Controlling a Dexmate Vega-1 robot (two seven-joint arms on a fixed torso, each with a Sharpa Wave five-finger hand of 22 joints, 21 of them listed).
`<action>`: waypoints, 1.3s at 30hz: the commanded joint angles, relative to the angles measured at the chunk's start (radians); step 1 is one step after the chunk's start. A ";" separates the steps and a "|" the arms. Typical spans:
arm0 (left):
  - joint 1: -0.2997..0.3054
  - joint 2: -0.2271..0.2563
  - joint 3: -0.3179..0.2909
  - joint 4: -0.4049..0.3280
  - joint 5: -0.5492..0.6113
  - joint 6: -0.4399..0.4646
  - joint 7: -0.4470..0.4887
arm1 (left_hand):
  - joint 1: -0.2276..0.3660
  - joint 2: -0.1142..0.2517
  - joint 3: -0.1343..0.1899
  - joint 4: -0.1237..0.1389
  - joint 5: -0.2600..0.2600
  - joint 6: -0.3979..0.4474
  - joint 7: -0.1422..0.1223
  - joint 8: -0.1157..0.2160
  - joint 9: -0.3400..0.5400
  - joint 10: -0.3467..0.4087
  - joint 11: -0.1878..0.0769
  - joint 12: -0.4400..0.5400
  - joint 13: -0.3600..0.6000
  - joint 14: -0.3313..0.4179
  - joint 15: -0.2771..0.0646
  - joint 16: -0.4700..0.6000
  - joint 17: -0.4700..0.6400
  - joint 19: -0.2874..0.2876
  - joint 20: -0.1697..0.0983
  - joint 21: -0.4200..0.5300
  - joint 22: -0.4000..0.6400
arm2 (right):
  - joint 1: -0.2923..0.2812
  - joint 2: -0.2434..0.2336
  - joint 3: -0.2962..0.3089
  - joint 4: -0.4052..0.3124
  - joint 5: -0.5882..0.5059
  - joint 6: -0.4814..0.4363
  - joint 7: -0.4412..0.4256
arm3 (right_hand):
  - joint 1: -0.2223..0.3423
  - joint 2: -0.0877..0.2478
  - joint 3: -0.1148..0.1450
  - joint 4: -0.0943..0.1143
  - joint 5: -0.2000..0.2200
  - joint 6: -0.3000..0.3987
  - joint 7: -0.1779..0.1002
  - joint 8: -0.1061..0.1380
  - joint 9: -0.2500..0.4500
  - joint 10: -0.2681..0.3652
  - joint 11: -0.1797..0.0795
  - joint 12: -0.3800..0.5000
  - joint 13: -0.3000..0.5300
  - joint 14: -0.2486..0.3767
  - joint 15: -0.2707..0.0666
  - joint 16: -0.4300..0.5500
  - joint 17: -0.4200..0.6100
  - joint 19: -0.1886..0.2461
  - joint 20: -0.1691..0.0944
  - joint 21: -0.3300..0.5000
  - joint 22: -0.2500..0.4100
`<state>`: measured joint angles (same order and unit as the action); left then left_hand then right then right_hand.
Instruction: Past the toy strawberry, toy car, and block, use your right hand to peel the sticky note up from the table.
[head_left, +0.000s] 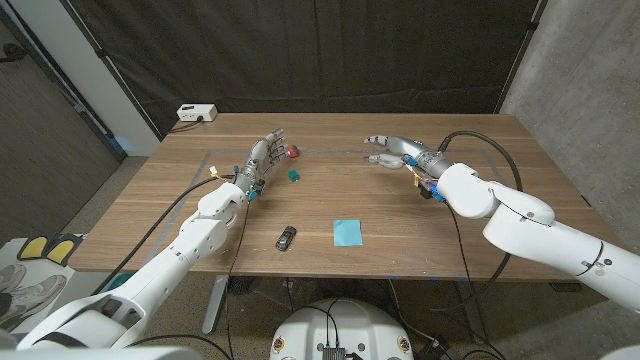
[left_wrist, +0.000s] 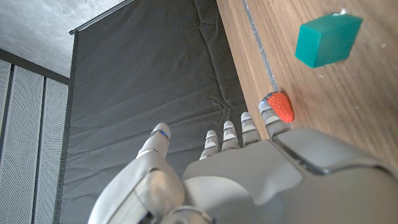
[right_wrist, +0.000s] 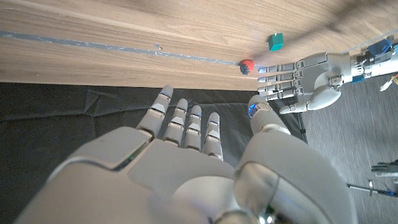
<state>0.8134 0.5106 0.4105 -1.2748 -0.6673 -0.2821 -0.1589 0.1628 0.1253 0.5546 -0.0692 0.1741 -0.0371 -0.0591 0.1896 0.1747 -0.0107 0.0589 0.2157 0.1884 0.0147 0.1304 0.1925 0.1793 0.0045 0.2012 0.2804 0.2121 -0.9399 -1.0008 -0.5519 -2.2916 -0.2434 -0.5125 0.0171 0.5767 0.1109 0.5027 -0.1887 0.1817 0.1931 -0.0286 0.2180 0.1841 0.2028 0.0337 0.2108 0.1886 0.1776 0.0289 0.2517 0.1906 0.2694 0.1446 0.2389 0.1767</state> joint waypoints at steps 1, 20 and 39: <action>-0.009 -0.002 0.004 0.004 0.002 0.001 -0.009 | 0.000 -0.007 0.001 0.002 -0.001 0.006 0.001 0.001 0.002 0.008 0.002 0.007 0.005 0.006 0.001 0.005 0.004 0.000 0.013 0.006 0.001 | 0.067 -0.029 -0.087 -0.114 -0.128 -0.137 0.141 | 0.017 -0.003 0.009 0.000 0.007 0.015 -0.001 0.002 0.002 0.009 0.000 0.002 0.004 0.011 -0.003 -0.005 0.001 0.009 -0.009 0.000 0.003; -0.039 -0.014 0.014 0.035 0.006 0.011 -0.023 | -0.003 -0.011 -0.001 0.001 0.000 0.007 -0.001 -0.001 0.002 0.012 0.002 0.007 0.006 0.007 0.001 0.003 0.004 -0.002 0.013 0.005 0.002 | 0.128 -0.025 -0.135 -0.123 -0.170 -0.151 0.306 | 0.043 -0.005 0.008 0.009 0.006 0.005 0.001 -0.007 0.002 0.003 -0.002 -0.005 0.005 0.015 -0.010 -0.006 0.004 0.022 -0.016 0.000 0.004; -0.052 -0.028 0.015 0.061 0.005 0.002 -0.030 | -0.006 -0.012 -0.001 0.003 0.001 0.014 0.003 0.000 0.002 0.015 0.004 0.007 0.006 0.010 0.003 0.002 0.005 -0.001 0.013 0.005 0.003 | 0.200 0.013 -0.195 -0.098 -0.214 -0.143 0.451 | 0.050 0.000 0.001 0.020 0.002 0.002 0.003 -0.011 0.003 0.004 0.003 -0.007 0.006 0.019 -0.010 -0.005 0.009 0.033 -0.021 0.001 0.005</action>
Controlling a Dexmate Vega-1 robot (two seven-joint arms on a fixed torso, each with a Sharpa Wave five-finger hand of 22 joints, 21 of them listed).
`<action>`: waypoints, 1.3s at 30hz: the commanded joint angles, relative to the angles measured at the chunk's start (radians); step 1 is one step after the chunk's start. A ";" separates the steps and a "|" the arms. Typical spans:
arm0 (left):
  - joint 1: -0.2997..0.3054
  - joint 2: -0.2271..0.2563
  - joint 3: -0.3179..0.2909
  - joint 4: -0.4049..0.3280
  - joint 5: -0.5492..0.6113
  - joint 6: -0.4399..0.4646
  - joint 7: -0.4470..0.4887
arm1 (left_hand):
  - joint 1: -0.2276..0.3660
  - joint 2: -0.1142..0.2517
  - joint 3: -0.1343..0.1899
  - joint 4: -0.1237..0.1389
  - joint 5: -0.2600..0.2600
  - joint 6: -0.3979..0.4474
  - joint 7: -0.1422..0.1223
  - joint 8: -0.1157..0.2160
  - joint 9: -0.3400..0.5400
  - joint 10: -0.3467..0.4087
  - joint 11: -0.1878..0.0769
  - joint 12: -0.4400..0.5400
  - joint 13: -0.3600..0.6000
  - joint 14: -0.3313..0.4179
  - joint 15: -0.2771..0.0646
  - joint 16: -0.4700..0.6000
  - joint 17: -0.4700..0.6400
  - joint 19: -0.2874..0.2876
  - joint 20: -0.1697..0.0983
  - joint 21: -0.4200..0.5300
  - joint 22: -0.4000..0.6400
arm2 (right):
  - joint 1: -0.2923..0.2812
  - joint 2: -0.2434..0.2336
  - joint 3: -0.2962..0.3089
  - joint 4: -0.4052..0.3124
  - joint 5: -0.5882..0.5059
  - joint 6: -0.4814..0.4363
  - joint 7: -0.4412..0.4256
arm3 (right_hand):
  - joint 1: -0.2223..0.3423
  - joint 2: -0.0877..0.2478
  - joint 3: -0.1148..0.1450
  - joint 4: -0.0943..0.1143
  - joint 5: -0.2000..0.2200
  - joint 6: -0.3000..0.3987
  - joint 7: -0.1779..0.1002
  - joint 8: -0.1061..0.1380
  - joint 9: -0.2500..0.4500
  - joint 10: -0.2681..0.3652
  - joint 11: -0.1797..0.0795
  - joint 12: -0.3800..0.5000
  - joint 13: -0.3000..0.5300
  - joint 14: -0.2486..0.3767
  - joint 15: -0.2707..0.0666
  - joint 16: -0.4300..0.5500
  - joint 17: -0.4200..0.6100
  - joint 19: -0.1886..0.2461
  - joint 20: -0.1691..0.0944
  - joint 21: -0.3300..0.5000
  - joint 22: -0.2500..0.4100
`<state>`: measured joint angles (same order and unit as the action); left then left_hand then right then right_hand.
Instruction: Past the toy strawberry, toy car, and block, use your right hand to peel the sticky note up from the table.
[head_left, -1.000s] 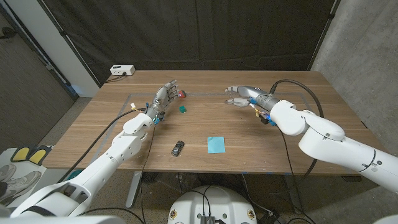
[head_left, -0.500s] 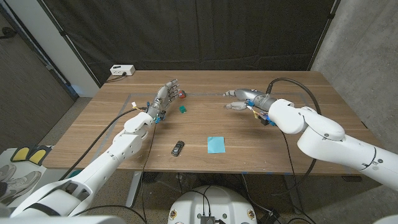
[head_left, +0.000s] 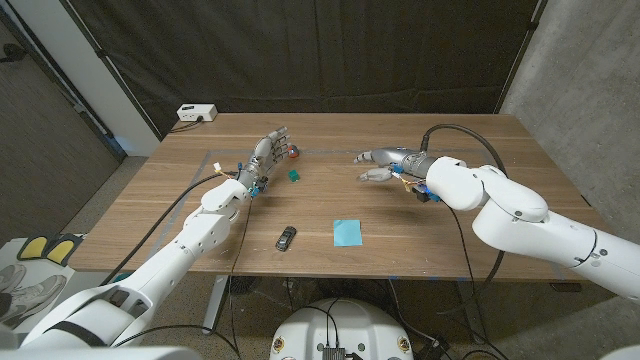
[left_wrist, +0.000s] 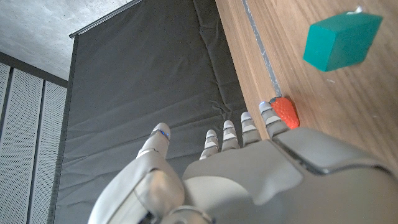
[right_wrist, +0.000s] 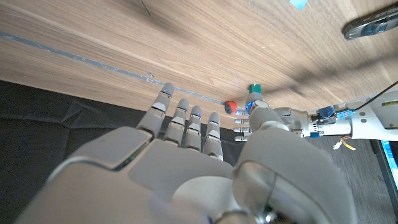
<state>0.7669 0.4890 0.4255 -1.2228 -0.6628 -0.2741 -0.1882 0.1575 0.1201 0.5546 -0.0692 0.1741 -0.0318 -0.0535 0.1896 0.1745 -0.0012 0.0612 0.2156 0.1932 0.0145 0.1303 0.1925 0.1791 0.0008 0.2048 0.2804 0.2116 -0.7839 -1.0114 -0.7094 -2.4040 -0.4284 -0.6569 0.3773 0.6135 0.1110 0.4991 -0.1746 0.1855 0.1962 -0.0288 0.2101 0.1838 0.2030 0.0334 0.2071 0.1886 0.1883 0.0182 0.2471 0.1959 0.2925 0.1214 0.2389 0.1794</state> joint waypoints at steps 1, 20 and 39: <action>-0.004 -0.006 0.000 0.008 0.001 -0.005 0.001 | -0.001 -0.006 -0.001 0.003 0.001 0.009 -0.004 0.000 0.002 0.006 0.002 0.007 0.002 0.010 0.003 0.002 0.005 0.003 0.009 0.005 0.003 | 0.045 0.026 -0.037 0.017 -0.025 0.006 0.094 | 0.014 0.001 0.005 0.006 -0.002 0.000 0.003 -0.003 0.003 0.003 0.003 -0.004 0.006 0.008 0.001 0.000 0.004 0.010 0.001 0.001 0.002; 0.015 0.006 -0.009 -0.022 -0.003 -0.004 0.014 | -0.005 -0.006 -0.001 0.005 0.002 0.009 -0.005 -0.002 0.002 0.005 0.000 0.005 0.002 0.010 0.002 0.002 0.006 0.002 0.009 0.005 0.004 | 0.125 0.070 -0.122 0.025 -0.105 -0.026 0.260 | 0.053 0.014 0.016 -0.003 -0.001 0.011 0.008 -0.002 0.003 0.019 0.003 0.000 0.007 0.015 0.000 -0.002 0.004 0.021 -0.002 0.000 0.002; 0.043 0.022 -0.016 -0.062 -0.008 0.002 0.025 | -0.013 -0.005 -0.002 0.011 0.002 0.009 -0.005 -0.003 0.002 0.009 0.001 0.005 0.002 0.010 0.003 0.001 0.007 0.002 0.009 0.005 0.005 | 0.149 0.115 -0.194 0.015 -0.288 -0.027 0.393 | 0.282 -0.011 0.043 -0.011 0.005 0.106 0.009 0.012 0.005 0.147 -0.032 0.034 0.018 0.167 -0.099 0.047 0.027 0.148 -0.070 0.029 0.005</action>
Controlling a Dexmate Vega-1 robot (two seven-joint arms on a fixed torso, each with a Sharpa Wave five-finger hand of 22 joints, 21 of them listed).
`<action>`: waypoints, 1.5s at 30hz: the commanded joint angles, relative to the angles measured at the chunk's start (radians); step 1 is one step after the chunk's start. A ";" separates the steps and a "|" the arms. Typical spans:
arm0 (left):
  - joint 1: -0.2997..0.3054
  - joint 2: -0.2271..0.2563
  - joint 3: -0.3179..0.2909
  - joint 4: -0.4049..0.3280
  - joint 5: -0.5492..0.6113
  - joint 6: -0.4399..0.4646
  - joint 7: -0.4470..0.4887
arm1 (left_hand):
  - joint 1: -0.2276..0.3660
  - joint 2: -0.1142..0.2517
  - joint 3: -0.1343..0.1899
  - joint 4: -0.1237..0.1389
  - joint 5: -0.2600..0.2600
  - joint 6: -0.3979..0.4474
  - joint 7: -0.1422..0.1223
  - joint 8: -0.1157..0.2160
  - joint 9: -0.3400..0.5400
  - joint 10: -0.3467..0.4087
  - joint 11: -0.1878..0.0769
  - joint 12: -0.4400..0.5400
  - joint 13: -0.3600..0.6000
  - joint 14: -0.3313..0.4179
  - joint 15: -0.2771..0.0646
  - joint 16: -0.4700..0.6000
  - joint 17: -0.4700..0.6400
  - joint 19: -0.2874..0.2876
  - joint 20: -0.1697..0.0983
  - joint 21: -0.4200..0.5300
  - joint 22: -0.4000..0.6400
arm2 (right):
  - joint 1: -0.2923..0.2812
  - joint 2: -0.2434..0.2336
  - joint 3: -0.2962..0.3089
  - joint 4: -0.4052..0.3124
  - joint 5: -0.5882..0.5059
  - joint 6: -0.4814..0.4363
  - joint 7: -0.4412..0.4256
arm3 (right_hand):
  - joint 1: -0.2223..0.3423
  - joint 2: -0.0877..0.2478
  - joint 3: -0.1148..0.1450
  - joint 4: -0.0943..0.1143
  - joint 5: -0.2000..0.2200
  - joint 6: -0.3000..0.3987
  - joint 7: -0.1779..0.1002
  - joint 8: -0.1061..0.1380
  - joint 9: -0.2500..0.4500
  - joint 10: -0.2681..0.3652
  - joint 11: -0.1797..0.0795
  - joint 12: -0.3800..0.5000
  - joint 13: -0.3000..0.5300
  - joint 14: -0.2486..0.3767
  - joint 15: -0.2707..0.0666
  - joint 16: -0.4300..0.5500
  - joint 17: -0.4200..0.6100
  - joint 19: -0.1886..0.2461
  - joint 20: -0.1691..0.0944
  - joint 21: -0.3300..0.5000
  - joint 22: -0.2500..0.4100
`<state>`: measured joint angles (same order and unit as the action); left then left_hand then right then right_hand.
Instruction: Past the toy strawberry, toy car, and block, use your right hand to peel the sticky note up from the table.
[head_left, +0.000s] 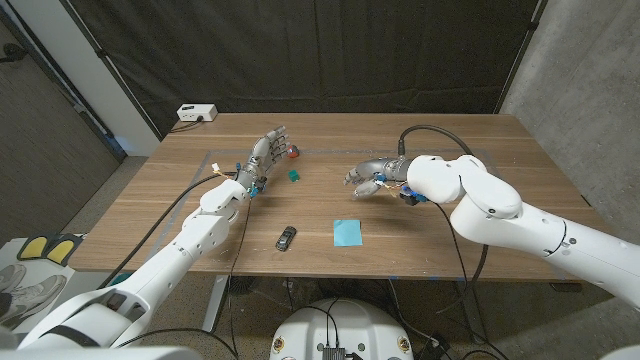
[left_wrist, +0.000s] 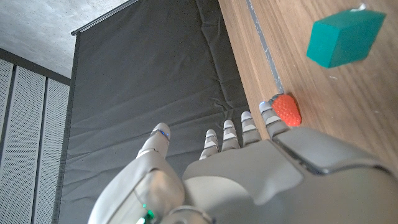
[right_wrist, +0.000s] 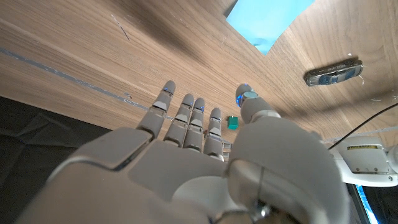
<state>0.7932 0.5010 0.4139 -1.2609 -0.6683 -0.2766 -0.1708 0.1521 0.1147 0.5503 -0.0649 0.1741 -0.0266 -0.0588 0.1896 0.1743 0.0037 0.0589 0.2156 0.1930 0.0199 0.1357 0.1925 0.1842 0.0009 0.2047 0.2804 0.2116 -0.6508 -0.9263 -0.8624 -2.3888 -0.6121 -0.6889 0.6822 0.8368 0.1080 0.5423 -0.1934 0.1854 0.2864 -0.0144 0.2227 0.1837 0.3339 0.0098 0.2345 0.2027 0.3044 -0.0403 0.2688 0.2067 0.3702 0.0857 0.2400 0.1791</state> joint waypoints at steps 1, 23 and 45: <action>0.018 0.011 -0.005 -0.026 -0.004 0.006 0.009 | -0.008 0.000 0.002 0.007 0.002 0.004 0.001 -0.003 0.002 0.004 0.003 0.005 0.002 0.004 -0.002 0.001 0.002 0.002 0.010 0.005 0.005 | 0.014 0.032 -0.040 0.001 -0.112 0.008 0.092 | 0.066 -0.009 -0.003 0.010 0.005 0.016 -0.007 -0.002 0.005 0.015 -0.011 0.005 0.004 0.060 -0.045 0.031 0.020 0.085 -0.041 0.034 0.007; 0.030 0.022 -0.007 -0.047 -0.004 0.007 0.013 | -0.014 0.000 0.001 0.011 0.002 0.003 0.000 -0.004 0.002 0.004 0.002 0.003 0.003 0.003 -0.003 0.000 0.002 0.002 0.010 0.005 0.006 | 0.006 0.122 -0.059 0.057 -0.256 0.065 0.257 | 0.135 -0.028 -0.031 0.018 0.009 0.072 -0.031 0.010 0.006 0.065 -0.027 0.018 0.007 0.083 -0.057 0.056 0.051 0.107 -0.048 0.041 0.010; 0.009 0.009 -0.004 -0.014 -0.014 0.011 -0.007 | -0.018 0.000 0.000 0.014 0.003 0.004 0.001 -0.005 0.002 0.006 0.006 0.003 0.003 0.006 0.000 0.001 0.002 0.002 0.010 0.005 0.007 | -0.014 0.183 -0.039 0.123 -0.268 0.146 0.289 | 0.149 -0.025 -0.058 0.027 0.009 0.133 -0.029 0.023 0.007 0.119 -0.019 0.033 0.008 0.111 -0.066 0.080 0.074 0.113 -0.050 0.044 0.010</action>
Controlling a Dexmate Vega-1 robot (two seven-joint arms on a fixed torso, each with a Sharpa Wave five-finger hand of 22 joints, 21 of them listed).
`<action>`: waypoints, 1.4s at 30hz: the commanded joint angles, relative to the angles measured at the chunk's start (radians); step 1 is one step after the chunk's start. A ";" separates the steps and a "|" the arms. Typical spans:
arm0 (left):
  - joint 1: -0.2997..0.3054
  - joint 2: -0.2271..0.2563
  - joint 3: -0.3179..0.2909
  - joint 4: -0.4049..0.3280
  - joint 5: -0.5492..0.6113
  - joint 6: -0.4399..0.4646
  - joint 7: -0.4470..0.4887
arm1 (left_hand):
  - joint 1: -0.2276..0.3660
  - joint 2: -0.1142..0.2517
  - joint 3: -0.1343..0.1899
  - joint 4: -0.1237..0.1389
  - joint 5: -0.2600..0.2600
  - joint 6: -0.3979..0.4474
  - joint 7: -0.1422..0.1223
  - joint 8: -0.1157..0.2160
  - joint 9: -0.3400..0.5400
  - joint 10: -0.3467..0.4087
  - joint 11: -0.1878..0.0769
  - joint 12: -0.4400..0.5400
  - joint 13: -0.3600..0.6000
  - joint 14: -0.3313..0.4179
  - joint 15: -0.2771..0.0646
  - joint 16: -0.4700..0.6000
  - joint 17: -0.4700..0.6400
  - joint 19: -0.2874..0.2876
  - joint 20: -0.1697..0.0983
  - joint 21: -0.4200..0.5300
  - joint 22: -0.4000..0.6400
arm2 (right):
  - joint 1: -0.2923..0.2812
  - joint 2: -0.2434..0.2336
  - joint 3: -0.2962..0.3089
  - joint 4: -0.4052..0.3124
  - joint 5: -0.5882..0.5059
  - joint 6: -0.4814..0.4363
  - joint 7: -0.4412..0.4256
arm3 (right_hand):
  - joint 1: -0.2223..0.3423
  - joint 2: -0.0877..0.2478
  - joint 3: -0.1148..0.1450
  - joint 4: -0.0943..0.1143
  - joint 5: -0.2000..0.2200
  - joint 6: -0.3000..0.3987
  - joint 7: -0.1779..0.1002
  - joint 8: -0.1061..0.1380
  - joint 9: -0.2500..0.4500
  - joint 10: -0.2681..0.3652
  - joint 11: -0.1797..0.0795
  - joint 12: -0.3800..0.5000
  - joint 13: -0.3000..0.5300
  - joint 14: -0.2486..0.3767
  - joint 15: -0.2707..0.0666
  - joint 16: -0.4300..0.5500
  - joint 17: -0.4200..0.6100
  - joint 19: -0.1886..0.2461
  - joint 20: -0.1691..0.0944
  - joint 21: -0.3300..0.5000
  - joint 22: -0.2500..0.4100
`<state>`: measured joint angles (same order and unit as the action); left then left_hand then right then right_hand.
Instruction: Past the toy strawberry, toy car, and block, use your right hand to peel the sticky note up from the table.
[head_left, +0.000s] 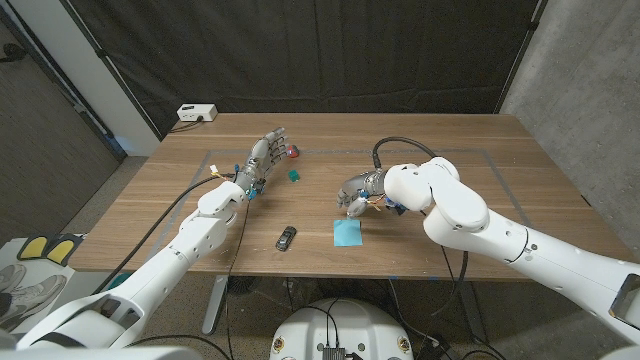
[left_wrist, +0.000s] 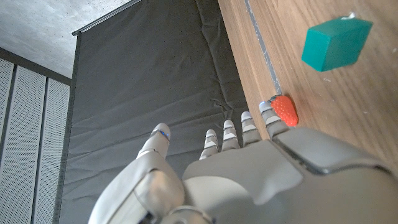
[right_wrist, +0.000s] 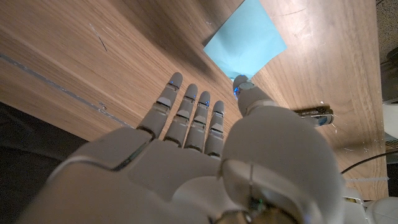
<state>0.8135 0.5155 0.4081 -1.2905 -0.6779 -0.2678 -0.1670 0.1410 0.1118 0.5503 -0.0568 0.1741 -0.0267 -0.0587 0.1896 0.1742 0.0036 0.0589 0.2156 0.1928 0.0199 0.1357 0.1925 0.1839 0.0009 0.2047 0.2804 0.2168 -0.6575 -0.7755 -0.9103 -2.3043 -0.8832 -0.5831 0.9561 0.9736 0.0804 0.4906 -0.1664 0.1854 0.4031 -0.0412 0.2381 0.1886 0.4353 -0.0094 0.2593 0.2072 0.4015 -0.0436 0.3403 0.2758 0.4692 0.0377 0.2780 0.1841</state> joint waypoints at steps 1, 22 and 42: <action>-0.012 -0.006 0.002 0.016 -0.005 0.003 -0.012 | -0.008 0.002 0.000 0.006 0.003 0.004 0.001 -0.005 0.002 0.007 0.006 0.003 0.003 0.006 0.001 0.001 0.002 0.002 0.010 0.005 0.001 | -0.008 0.034 0.009 0.041 0.003 0.042 0.013 | 0.015 0.002 -0.009 -0.001 0.009 0.020 -0.006 0.008 0.002 0.018 -0.009 0.008 0.004 0.015 -0.065 0.010 0.007 0.015 -0.002 0.006 0.005; -0.022 -0.007 -0.002 0.038 -0.012 -0.002 -0.029 | -0.016 0.001 -0.002 0.012 0.003 0.010 0.009 -0.003 0.002 0.012 0.014 0.004 0.003 0.009 0.004 0.002 0.003 0.002 0.010 0.006 0.003 | 0.018 0.079 -0.027 0.103 -0.012 0.065 0.038 | 0.019 0.006 -0.039 0.009 0.008 0.061 -0.024 0.010 0.001 0.047 -0.024 0.010 0.004 0.002 -0.055 0.013 0.022 0.007 0.002 0.003 0.006; -0.045 -0.016 0.002 0.057 -0.017 -0.010 -0.066 | -0.024 -0.002 -0.006 0.017 0.004 0.012 0.012 -0.003 0.002 0.013 0.019 0.003 0.003 0.011 0.008 0.002 0.004 0.002 0.010 0.006 0.004 | 0.005 0.120 -0.065 0.155 -0.232 0.063 0.103 | 0.043 0.017 -0.037 0.000 0.014 0.103 -0.016 0.014 0.001 0.083 -0.010 0.019 0.005 0.043 -0.076 0.020 0.019 0.012 -0.007 0.004 0.006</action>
<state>0.7789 0.5030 0.4072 -1.2404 -0.6936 -0.2724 -0.2174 0.1268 0.1060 0.5406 -0.0471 0.1741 -0.0176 -0.0496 0.1896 0.1742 0.0161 0.0715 0.2156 0.1928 0.0239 0.1397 0.1925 0.1837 0.0009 0.2047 0.2804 0.2165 -0.6416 -0.6812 -0.9653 -2.1819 -1.0065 -0.5219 1.0160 0.9943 0.0892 0.4456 -0.1572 0.1925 0.4951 -0.0588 0.2480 0.1883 0.5018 -0.0151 0.2701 0.2069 0.4308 -0.0459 0.3555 0.2926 0.4747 0.0323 0.2780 0.1885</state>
